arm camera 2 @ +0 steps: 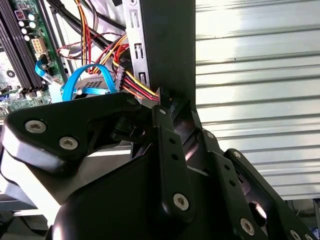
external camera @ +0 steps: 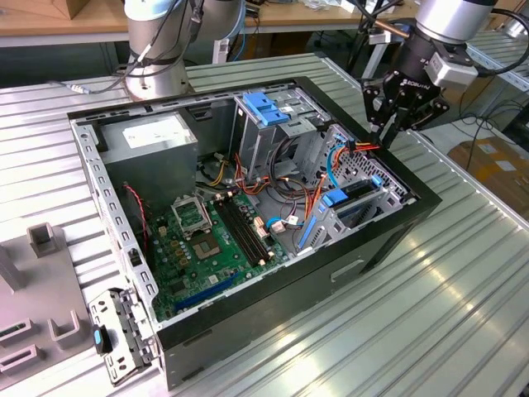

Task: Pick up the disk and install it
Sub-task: 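Insert the first disk wire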

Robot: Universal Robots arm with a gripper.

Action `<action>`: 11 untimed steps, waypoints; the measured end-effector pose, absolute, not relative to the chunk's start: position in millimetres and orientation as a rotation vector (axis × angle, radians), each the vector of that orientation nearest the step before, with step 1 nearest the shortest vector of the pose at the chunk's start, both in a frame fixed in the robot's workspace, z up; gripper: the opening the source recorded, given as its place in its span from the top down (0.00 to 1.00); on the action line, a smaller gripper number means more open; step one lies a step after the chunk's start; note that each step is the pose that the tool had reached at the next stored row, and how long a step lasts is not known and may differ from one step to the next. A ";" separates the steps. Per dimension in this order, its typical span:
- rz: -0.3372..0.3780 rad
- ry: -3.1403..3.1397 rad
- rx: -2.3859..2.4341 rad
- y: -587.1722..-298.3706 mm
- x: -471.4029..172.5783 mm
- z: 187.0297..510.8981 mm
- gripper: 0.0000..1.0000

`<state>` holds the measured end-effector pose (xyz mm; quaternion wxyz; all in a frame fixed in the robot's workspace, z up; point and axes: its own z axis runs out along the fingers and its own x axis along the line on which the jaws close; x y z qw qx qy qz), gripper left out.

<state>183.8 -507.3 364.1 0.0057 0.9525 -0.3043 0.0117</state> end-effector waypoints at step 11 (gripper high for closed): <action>0.036 -0.956 2.982 -507.5 183.6 371.0 0.83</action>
